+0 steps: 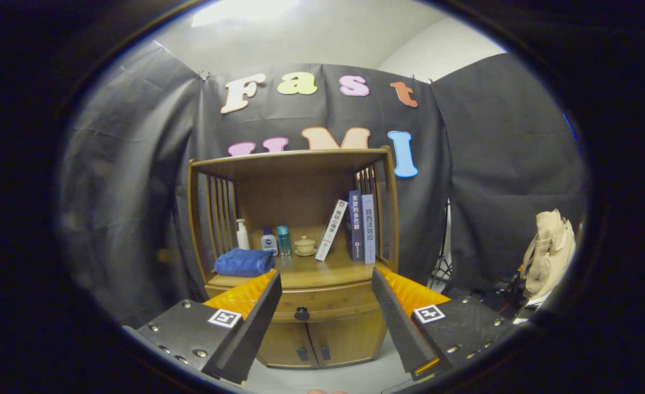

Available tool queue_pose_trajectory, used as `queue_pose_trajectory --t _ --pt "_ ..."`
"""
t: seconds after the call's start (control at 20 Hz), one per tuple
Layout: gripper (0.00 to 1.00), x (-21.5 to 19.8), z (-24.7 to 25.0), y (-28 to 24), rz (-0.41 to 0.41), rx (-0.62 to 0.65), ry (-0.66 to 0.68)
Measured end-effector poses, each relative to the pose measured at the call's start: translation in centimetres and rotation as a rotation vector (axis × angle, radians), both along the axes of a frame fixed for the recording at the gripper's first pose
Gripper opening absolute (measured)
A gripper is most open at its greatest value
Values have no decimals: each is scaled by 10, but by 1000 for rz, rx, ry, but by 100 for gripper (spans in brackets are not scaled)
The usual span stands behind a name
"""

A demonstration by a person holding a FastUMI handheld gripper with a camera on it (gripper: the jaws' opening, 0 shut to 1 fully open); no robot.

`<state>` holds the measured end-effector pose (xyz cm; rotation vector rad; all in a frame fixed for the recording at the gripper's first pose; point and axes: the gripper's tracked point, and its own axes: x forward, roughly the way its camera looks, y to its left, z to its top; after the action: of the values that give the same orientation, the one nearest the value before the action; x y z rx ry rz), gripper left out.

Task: Pull open the drawer, take out the items inside it, and place them on the countertop above the cabinet.

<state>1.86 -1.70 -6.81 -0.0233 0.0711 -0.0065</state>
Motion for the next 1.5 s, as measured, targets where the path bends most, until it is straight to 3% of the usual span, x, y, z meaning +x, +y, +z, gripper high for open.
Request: queue_pose_trajectory --t 0.6,1.05,1.5 --pt "99 26 -24 -24 15 30 0" --pt "99 100 -44 -29 50 82 22" --pt "99 169 -152 -21 100 -47 97"
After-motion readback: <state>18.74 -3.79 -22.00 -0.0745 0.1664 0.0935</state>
